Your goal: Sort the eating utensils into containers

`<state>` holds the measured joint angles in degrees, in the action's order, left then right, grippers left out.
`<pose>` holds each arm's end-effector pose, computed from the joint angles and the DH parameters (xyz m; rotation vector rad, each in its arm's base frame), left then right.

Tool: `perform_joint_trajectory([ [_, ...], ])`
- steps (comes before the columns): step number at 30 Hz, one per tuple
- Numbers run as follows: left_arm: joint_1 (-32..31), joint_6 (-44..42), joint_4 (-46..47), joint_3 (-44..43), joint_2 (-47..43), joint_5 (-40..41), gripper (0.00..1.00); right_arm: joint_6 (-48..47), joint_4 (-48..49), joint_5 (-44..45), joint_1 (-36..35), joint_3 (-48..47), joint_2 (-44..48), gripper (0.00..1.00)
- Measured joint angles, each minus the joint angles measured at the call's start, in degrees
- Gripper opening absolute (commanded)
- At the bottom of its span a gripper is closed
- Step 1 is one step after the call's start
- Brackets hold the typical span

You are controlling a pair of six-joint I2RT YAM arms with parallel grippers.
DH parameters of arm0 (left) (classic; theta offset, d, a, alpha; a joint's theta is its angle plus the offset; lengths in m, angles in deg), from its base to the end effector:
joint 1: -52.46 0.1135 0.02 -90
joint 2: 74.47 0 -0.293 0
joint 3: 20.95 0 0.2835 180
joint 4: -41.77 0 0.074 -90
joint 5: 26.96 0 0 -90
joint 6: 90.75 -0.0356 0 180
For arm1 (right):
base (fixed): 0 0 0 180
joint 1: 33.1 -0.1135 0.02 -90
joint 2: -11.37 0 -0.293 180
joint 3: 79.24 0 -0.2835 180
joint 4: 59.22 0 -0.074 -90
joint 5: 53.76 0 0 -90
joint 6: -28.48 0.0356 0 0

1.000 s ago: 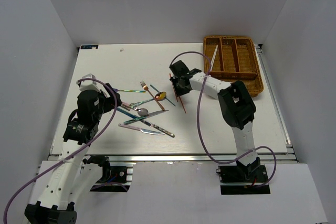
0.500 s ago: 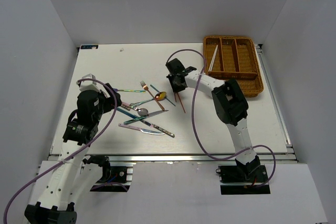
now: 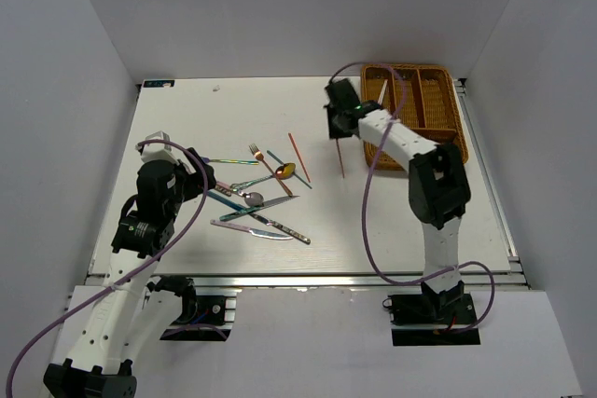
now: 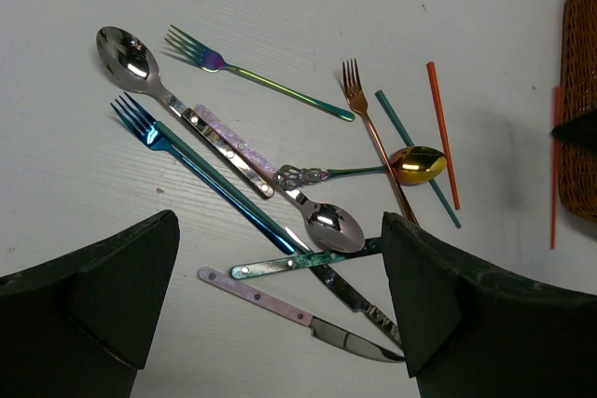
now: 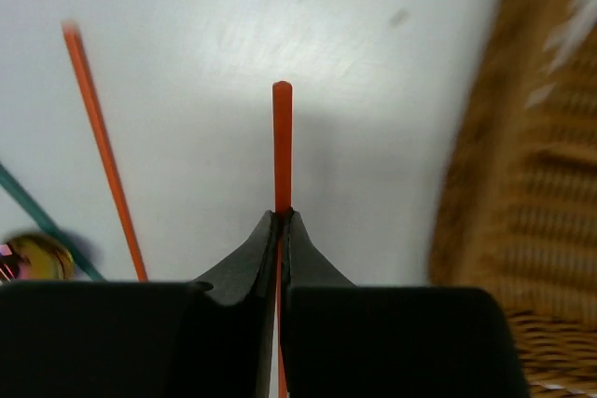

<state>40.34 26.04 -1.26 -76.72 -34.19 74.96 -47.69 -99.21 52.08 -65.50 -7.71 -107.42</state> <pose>0.1640 -0.0277 0.3283 -0.3890 2.0095 -0.2114 0.4351 0.2646 0.2362 -0.2685 2.3895 0.0330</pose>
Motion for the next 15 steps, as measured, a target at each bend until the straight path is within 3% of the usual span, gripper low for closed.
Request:
perform_joint_trajectory([
  [8, 0.0, 0.0, 0.0, 0.0, 0.0, 0.0, 0.98, 6.7, 9.8, -3.5, 18.8, -6.0, 4.3, 0.00],
  [11, 0.0, 0.0, 0.0, 0.0, 0.0, 0.0, 0.98, 7.9, 12.2, -5.7, 23.7, -9.9, 0.9, 0.00],
  [15, 0.0, 0.0, 0.0, 0.0, 0.2, 0.0, 0.98, 8.4, 13.8, -7.3, 24.9, -17.6, -6.9, 0.00],
])
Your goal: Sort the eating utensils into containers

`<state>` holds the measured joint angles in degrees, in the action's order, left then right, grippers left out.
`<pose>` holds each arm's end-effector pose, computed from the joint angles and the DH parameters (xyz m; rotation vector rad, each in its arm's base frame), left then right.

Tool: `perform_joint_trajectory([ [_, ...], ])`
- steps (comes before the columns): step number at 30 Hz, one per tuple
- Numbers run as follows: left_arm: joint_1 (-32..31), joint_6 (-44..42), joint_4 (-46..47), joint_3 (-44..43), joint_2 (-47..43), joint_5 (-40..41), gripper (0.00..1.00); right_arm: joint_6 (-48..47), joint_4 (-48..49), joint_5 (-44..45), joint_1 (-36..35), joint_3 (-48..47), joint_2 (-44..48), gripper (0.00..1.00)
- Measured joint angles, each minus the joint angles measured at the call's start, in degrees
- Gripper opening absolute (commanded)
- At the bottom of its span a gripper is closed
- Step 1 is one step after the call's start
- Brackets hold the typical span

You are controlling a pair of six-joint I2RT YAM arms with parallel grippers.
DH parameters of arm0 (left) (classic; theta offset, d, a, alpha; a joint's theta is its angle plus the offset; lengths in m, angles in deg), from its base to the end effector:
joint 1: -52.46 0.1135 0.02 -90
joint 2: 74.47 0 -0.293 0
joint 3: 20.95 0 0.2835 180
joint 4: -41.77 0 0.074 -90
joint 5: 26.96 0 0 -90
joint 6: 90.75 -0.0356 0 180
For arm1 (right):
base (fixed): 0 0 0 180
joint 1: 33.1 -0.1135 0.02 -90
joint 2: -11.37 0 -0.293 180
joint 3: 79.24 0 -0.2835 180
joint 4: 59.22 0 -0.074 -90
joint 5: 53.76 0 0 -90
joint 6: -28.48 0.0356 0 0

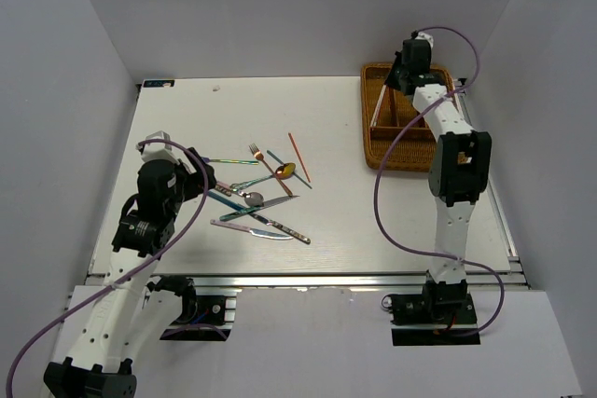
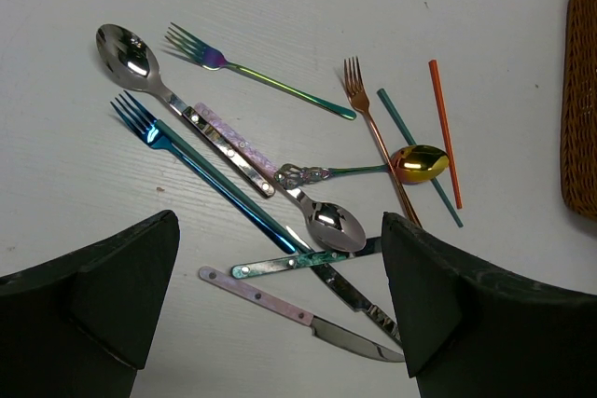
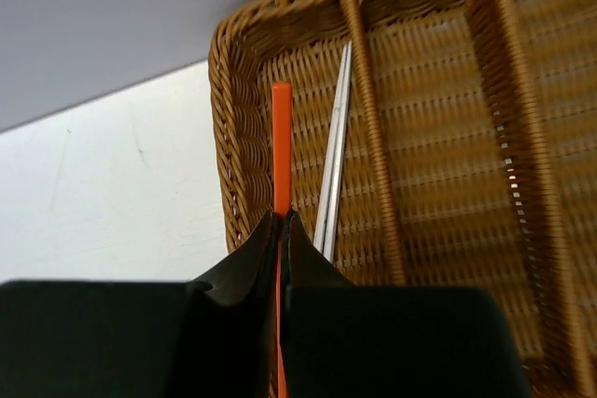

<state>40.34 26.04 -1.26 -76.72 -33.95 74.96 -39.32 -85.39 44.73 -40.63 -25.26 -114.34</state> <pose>0.1649 -0.0279 0.3277 -0.3892 2.0136 -0.2099 0.5685 0.0699 0.3053 0.3509 1.9907 0.1797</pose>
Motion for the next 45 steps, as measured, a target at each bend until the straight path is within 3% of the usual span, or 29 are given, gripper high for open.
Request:
perform_joint_trajectory([
  [8, 0.0, -0.1, 0.0, 0.0, 1.9, -0.6, 0.98, -2.6, 0.2, 1.7, -2.0, -4.0, -6.5, 0.00],
  [26, 0.0, -0.3, 0.0, 0.0, 1.9, -0.8, 0.98, -7.5, 0.5, 2.7, -1.2, -4.8, -6.9, 0.06],
  [29, 0.0, -0.4, 0.0, 0.0, 1.9, -0.8, 0.98, -7.6, 0.5, 2.3, -1.2, -4.8, -6.9, 0.13],
  [33, 0.0, -0.4, 0.0, 0.0, 1.9, -0.8, 0.98, -7.5, 0.5, 1.8, -1.2, -4.8, -6.9, 0.54],
  [34, 0.0, -0.4, 0.0, 0.0, 1.9, -0.8, 0.98, -7.3, 0.4, 1.8, -1.2, -4.8, -6.9, 0.58],
  [41, 0.0, -0.4, 0.0, 0.0, 1.8, -0.8, 0.98, -6.1, 0.4, 1.9, -1.3, -4.5, -6.8, 0.62],
  [45, 0.0, -0.4, 0.0, 0.0, 1.5, -0.8, 0.98, -4.8, 1.2, 1.8, -2.4, 3.3, -2.1, 0.61],
])
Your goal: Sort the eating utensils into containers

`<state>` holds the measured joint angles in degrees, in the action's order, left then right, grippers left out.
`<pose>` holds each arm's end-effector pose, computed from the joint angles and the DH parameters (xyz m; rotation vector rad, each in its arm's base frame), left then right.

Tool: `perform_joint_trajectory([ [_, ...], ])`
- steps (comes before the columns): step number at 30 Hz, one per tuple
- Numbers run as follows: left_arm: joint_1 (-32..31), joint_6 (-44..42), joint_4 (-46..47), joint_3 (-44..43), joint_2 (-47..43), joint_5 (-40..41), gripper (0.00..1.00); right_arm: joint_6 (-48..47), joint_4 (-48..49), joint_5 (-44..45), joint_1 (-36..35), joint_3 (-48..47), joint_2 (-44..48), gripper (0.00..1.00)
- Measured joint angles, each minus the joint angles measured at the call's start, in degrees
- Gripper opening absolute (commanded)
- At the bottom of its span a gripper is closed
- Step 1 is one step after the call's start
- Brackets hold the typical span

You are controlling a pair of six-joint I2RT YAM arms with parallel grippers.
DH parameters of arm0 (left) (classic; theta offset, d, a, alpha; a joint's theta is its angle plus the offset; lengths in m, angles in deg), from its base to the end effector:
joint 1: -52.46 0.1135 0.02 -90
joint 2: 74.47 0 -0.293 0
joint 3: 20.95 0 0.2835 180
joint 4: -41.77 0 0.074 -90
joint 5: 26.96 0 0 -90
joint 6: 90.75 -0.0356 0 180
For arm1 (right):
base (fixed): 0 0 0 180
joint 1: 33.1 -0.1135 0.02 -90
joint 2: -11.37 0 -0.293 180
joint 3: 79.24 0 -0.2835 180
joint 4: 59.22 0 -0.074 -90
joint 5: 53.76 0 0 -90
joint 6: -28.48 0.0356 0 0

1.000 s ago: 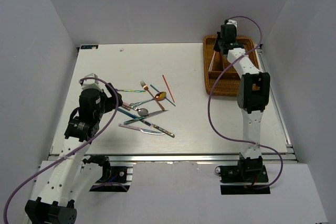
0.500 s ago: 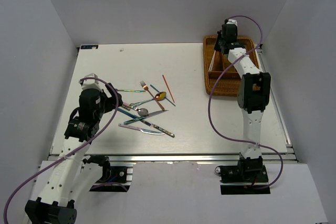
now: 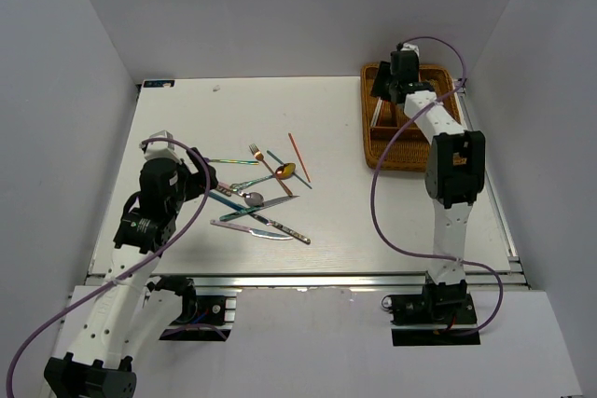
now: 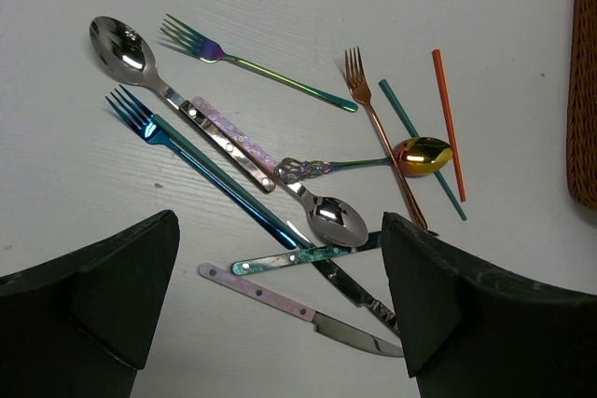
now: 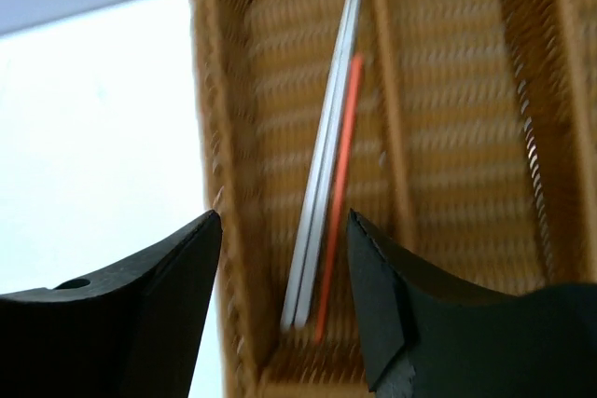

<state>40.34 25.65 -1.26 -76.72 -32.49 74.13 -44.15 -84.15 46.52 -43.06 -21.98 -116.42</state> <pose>0.1702 -0.0295 0.3238 -0.3749 2.0434 -0.2110 0.5688 0.0934 0.2656 0.2427 2.0723 0.1022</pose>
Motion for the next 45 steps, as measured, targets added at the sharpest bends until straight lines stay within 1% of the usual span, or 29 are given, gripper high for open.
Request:
perform_joint_trajectory([
  [2, 0.0, 0.0, 0.0, 0.0, -0.2, 0.0, 0.98, 0.4, -0.3, 0.0, -1.5, 3.9, 3.3, 0.60],
  [4, 0.0, 0.0, 0.0, 0.0, -0.4, 0.0, 0.98, 0.3, -1.1, 0.4, -4.4, 6.4, 6.8, 0.59],
  [6, 0.0, 0.0, 0.0, 0.0, -0.5, 0.0, 0.98, 0.0, -2.1, 1.6, -8.4, 6.4, 9.0, 0.56],
  [8, 0.0, 0.0, 0.0, 0.0, -0.6, 0.0, 0.98, -0.5, -4.2, 2.9, -14.3, 5.2, 10.3, 0.54],
  [12, 0.0, 0.0, 0.0, 0.0, -0.7, 0.0, 0.98, -1.5, -8.8, 3.6, -25.5, 0.5, 8.3, 0.43],
  [14, 0.0, 0.0, 0.0, 0.0, -0.9, 0.0, 0.98, -1.8, -11.2, 3.5, -29.6, -1.1, 6.1, 0.42],
  [16, 0.0, 0.0, 0.0, 0.0, -1.1, 0.0, 0.98, -2.6, -13.0, 3.4, -31.7, -2.4, 3.3, 0.43],
  [19, 0.0, 0.0, 0.0, 0.0, -1.4, 0.0, 0.98, -4.3, -15.5, 3.5, -32.4, -4.3, -1.4, 0.43],
  [23, 0.0, 0.0, 0.0, 0.0, -1.6, 0.0, 0.98, -6.5, -18.1, 4.8, -31.4, -8.9, -7.8, 0.45],
  [28, 0.0, 0.0, 0.0, 0.0, -1.7, 0.0, 0.98, -8.0, -18.9, 5.7, -30.5, -10.8, -11.2, 0.43],
  [31, 0.0, 0.0, 0.0, 0.0, -1.7, 0.0, 0.98, -8.7, -18.9, 5.8, -30.2, -10.8, -12.2, 0.39],
  [32, 0.0, 0.0, 0.0, 0.0, -1.7, 0.0, 0.98, -8.7, -18.9, 5.7, -30.1, -10.8, -12.5, 0.34],
  [34, 0.0, 0.0, 0.0, 0.0, -1.7, 0.0, 0.98, -8.9, -18.8, 5.6, -29.9, -10.8, -13.0, 0.32],
  [35, 0.0, 0.0, 0.0, 0.0, -1.7, 0.0, 0.98, -8.8, -18.8, 5.4, -29.8, -10.8, -13.2, 0.28],
  [40, 0.0, 0.0, 0.0, 0.0, -1.7, 0.0, 0.98, -8.9, -18.4, 4.8, -29.8, -10.7, -13.2, 0.26],
  [42, 0.0, 0.0, 0.0, 0.0, -1.6, -0.1, 0.98, -9.0, -17.9, 4.7, -29.8, -10.4, -13.2, 0.16],
  [43, 0.0, 0.0, 0.0, 0.0, -1.6, -0.1, 0.98, -9.0, -17.4, 4.8, -29.8, -10.2, -13.2, 0.10],
  [44, 0.0, 0.0, 0.0, 0.0, -1.6, -0.1, 0.98, -9.1, -17.0, 4.8, -29.8, -10.0, -13.2, 0.00],
  [45, 0.0, 0.0, 0.0, 0.0, -1.6, -0.2, 0.98, -9.1, -16.8, 4.9, -29.8, -9.9, -13.2, 0.00],
])
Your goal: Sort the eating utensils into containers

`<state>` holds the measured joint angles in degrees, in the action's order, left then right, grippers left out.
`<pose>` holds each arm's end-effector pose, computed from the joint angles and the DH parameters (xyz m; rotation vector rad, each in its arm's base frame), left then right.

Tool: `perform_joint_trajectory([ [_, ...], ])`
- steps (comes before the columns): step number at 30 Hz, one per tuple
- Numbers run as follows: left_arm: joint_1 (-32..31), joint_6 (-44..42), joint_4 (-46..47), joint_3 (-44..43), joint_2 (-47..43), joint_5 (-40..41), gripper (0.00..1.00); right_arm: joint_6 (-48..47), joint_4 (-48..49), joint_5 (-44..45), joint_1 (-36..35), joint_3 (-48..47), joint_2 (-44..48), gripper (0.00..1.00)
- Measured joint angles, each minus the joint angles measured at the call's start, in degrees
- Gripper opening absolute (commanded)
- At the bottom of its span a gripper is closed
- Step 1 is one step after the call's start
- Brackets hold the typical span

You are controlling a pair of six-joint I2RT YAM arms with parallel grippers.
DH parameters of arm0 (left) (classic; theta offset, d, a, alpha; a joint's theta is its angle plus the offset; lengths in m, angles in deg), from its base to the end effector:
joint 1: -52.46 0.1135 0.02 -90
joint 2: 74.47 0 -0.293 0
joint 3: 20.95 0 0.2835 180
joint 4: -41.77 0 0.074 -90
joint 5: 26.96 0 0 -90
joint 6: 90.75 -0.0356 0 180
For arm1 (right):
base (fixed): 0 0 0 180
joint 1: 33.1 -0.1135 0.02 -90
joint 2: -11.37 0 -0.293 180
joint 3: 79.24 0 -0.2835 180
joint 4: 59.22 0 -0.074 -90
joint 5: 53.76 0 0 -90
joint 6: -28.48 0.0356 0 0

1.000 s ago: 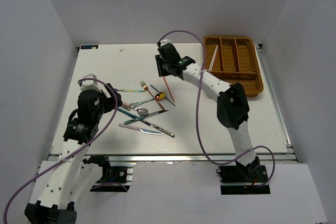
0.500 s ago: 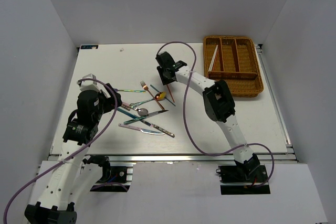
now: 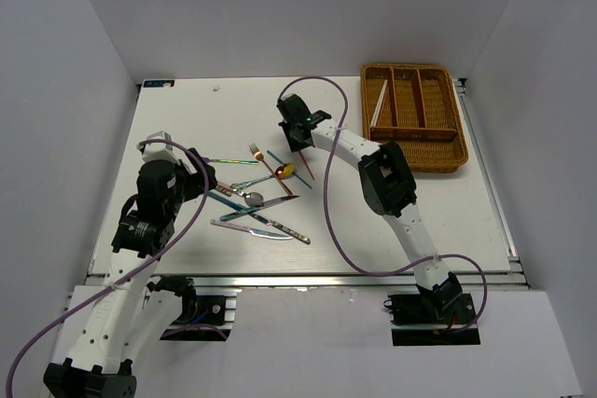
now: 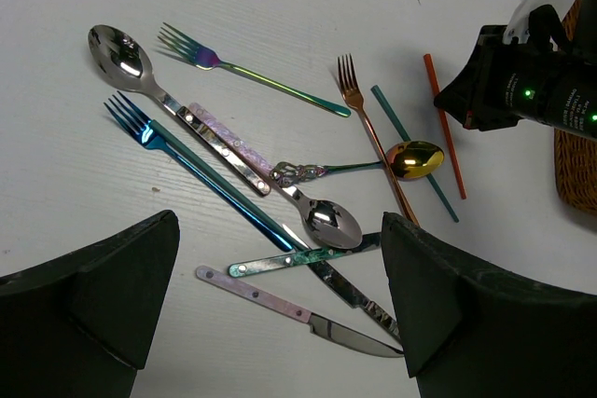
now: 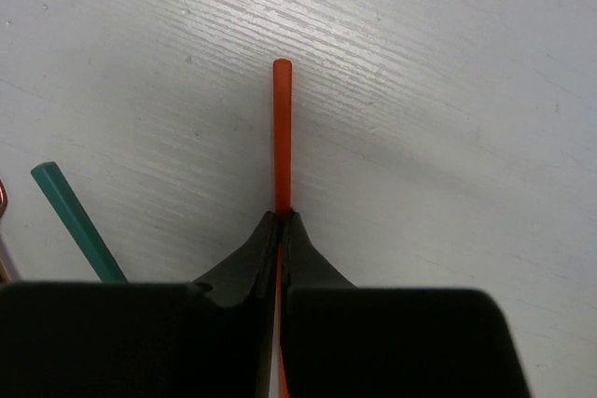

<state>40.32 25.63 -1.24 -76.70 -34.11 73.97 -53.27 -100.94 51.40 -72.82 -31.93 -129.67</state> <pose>0.1643 -0.0284 0.3280 -0.3714 2.0169 -0.2239 0.4658 0.3749 0.1735 -0.5397 2.3437 0.0627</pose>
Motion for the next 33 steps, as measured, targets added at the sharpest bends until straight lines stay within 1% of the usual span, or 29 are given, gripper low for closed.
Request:
perform_joint_trajectory([
  [3, 0.0, 0.0, 0.0, 0.0, 0.0, -0.1, 0.98, 0.6, 1.0, 0.1, 0.2, 0.6, 0.2, 0.00],
  [6, 0.0, 0.0, 0.0, 0.0, 0.0, -0.1, 0.98, 1.8, 3.1, -0.9, 0.8, 5.1, 3.0, 0.00],
  [9, 0.0, 0.0, 0.0, 0.0, 0.1, -0.1, 0.98, 3.5, 4.7, -2.4, 2.2, 10.4, 7.3, 0.00],
  [11, 0.0, 0.0, 0.0, 0.0, 0.1, -0.1, 0.98, 4.7, 6.4, -2.9, 4.0, 14.4, 12.1, 0.00],
  [13, 0.0, 0.0, 0.0, 0.0, 0.1, -0.1, 0.98, 6.1, 7.8, -3.3, 6.9, 16.4, 17.5, 0.00],
  [15, 0.0, 0.0, 0.0, 0.0, 0.1, -0.2, 0.98, 7.2, 10.0, -2.9, 10.7, 16.2, 21.9, 0.00],
  [18, 0.0, 0.0, 0.0, 0.0, 0.1, -0.3, 0.98, 8.3, 12.1, -0.9, 17.5, 11.8, 25.0, 0.00],
  [21, 0.0, 0.0, 0.0, 0.0, 0.1, -0.5, 0.98, 9.3, 13.9, 0.1, 23.5, 7.2, 23.4, 0.00],
  [24, 0.0, 0.0, 0.0, 0.0, 0.1, -0.4, 0.98, 9.4, 15.3, 1.2, 27.2, 6.1, 20.2, 0.00],
  [27, 0.0, 0.0, 0.0, 0.0, 0.1, -0.5, 0.98, 9.2, 15.4, 1.6, 28.4, 5.6, 15.2, 0.00],
  [32, 0.0, 0.0, 0.0, 0.0, 0.8, -0.5, 0.98, 8.0, 14.5, 1.8, 28.4, 1.4, 6.3, 0.01],
  [33, 0.0, 0.0, 0.0, 0.0, 1.0, -0.5, 0.98, 7.8, 14.5, 1.8, 28.3, 1.1, 5.3, 0.10],
])
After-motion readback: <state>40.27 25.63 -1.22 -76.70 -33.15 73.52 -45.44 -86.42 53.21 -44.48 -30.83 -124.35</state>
